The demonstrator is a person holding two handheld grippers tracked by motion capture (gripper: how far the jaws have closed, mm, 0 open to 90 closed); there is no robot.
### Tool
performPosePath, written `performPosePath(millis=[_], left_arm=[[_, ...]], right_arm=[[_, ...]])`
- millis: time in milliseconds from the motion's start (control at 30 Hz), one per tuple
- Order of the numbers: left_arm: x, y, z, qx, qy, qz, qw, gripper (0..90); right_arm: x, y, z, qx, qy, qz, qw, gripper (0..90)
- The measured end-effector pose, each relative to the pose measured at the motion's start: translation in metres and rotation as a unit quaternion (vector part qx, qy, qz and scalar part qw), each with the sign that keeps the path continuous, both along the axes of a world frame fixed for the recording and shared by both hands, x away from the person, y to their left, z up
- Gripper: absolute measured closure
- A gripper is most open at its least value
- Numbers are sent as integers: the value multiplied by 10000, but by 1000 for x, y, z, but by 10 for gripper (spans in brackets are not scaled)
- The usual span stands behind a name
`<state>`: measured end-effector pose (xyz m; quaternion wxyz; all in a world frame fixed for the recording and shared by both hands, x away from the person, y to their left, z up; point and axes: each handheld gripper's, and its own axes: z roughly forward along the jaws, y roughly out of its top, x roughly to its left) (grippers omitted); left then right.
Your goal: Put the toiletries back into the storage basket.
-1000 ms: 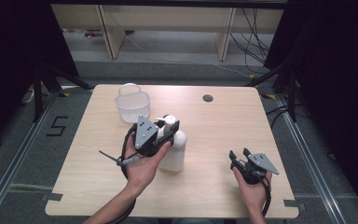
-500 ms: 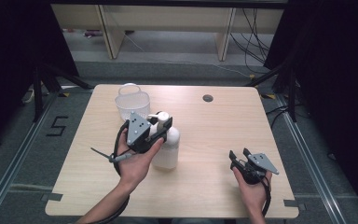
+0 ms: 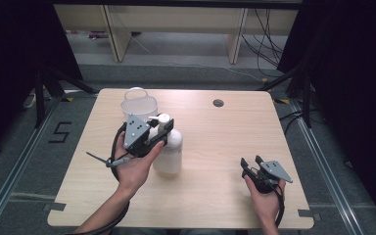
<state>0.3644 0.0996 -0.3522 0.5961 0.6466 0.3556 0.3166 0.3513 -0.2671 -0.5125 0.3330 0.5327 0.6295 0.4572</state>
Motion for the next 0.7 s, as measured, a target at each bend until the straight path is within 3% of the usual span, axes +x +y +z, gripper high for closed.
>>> performPosePath(millis=[300, 367, 633, 700], left_arm=[[2, 8, 1, -138, 5, 37, 9999, 589], [2, 8, 2, -92, -33, 39, 9999, 589], [4, 14, 5, -100, -92, 115, 9998, 589], [5, 18, 6, -115, -89, 152, 9998, 589]], right_arm=[[1, 2, -1, 181, 7, 118, 9998, 402], [0, 2, 0, 96, 111, 38, 9999, 402], [1, 1, -1, 209, 11, 195, 9996, 400], [0, 2, 0, 76, 100, 57, 9999, 400]])
